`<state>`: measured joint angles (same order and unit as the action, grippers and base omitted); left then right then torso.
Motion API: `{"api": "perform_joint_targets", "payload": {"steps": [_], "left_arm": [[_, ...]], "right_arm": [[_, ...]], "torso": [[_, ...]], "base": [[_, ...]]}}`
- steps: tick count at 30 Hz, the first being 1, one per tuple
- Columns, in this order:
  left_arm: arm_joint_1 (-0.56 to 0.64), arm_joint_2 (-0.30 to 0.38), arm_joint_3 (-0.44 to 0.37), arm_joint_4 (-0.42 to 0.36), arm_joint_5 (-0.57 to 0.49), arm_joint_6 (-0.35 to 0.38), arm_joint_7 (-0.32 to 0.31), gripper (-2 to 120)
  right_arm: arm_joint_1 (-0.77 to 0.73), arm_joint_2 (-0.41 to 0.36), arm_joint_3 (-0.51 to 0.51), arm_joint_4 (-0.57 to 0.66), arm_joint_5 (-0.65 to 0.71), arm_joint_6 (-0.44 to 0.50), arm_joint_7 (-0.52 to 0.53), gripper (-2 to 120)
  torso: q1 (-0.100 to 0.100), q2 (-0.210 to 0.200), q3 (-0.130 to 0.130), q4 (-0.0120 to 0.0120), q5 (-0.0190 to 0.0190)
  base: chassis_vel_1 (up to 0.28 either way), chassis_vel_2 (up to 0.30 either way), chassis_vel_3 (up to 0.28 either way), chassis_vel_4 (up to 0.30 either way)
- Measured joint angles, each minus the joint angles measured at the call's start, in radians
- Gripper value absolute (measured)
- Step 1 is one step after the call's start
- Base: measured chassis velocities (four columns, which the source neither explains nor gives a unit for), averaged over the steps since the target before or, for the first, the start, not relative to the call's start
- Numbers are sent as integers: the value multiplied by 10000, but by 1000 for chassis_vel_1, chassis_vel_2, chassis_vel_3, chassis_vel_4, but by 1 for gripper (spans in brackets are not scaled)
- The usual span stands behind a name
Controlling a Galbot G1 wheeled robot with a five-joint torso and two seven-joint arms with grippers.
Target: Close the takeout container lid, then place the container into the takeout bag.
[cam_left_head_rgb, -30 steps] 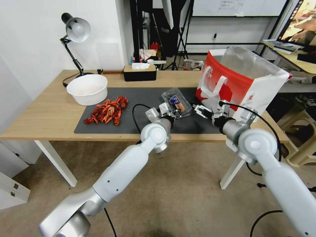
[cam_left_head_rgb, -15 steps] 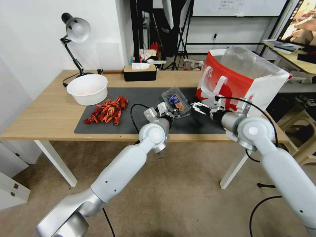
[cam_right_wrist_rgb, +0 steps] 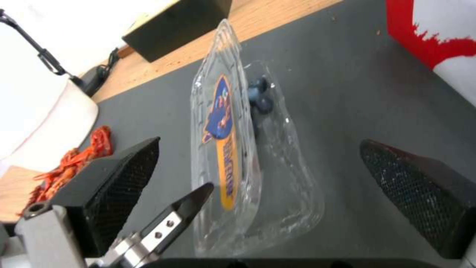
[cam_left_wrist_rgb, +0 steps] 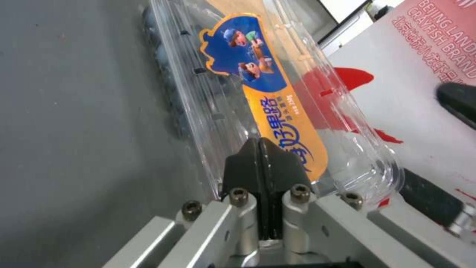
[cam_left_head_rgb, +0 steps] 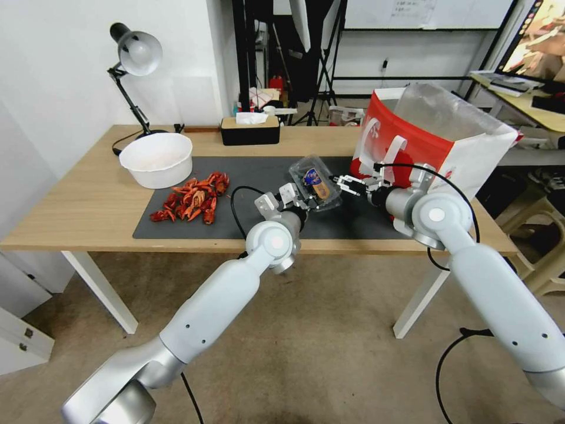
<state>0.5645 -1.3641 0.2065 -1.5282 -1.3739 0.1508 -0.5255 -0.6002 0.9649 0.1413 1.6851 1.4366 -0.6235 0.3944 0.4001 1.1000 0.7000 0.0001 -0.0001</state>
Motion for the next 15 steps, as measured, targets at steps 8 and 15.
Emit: {"api": "perform_joint_targets", "payload": {"steps": [8,15], "left_arm": [[28,-65,19,9,68,3,28,0],[30,-37,68,7,161,51,28,0]], "right_arm": [[441,110,-443,-499,-135,-166,-52,100],[932,236,-828,-1112,-258,-584,-122,100]], "torso": [[0,0,0,-1,1],[0,0,0,0,0]], "base": [[0,0,0,0],[0,0,0,0]]}}
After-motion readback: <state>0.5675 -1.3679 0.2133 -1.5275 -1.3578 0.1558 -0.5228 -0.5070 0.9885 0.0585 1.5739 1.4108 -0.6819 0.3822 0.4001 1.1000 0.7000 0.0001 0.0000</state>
